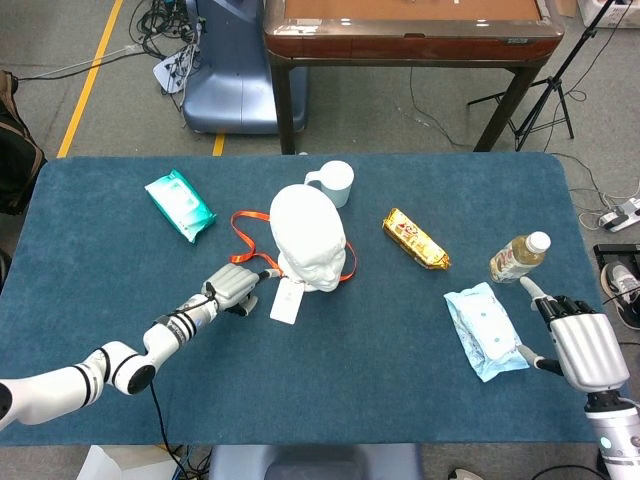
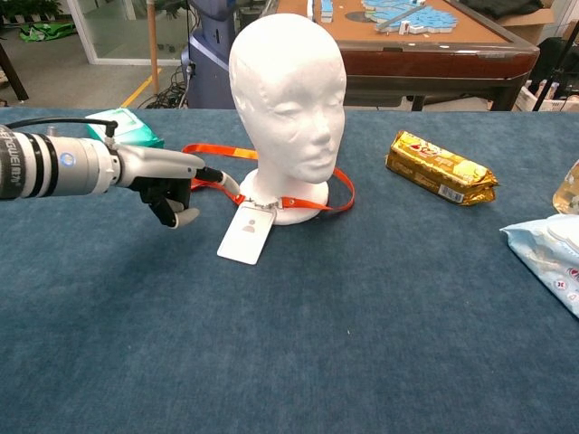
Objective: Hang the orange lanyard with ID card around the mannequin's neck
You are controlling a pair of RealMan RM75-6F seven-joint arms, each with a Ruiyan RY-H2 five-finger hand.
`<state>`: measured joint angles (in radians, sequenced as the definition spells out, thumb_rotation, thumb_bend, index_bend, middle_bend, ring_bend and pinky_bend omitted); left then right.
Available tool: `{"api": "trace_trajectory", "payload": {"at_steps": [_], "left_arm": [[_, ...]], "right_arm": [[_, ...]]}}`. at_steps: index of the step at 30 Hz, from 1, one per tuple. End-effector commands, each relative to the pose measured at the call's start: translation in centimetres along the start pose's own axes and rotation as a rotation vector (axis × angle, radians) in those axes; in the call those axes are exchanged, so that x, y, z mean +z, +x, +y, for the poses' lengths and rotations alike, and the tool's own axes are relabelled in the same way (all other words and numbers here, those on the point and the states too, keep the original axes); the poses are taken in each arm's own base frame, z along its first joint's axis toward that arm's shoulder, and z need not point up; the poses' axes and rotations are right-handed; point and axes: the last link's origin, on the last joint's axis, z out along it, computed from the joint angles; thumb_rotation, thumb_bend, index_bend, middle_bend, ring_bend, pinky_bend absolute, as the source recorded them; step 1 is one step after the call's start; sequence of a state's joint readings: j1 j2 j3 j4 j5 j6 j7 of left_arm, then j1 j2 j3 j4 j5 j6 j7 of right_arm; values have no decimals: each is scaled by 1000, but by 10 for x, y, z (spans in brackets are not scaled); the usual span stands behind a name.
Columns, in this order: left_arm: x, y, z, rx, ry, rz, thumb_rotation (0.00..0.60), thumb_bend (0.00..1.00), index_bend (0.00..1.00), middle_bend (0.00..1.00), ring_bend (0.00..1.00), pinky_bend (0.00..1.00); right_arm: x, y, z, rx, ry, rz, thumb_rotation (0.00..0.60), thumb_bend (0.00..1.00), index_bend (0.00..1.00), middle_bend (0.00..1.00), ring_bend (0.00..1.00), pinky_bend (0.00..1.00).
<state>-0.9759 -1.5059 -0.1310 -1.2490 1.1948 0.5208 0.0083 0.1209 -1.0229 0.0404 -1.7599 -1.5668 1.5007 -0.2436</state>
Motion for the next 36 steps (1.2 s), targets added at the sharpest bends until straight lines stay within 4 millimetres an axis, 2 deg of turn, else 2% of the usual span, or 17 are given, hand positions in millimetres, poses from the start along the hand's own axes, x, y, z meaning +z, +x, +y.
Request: {"api": "trace_trajectory", "payload": {"at_steps": [1,14,18,25,30,36], "left_arm": [[3,-1,2,0,-1,-2,600,565,0,997,1000,1000],[8,-7,16,17,-33,-44,600,565,0,997,1000,1000],[2,-9,22,35,-57,-57,600,564,0,997,1000,1000],[-17,-19,29,92,-105,-114,600,561,0,991,1000,1000],[-31,-19,34,85,-126,-120,600,559,0,988,1000,1000],[-29,-16,36,96,-126,-82,600,557,0,986,1000,1000]], "right_arm": [[-1,0,1,0,-4,-2,600,0,134,413,374,459],[-3,0,6,3,-20,-7,600,0,134,415,386,459],[-4,0,6,5,-23,-7,600,0,134,415,386,459],[-5,1,5,9,-22,-3,600,0,134,415,386,459],[-5,0,5,11,-20,-6,600,0,134,415,386,459],[-5,-1,5,16,-20,-9,600,0,134,418,392,459]]}}
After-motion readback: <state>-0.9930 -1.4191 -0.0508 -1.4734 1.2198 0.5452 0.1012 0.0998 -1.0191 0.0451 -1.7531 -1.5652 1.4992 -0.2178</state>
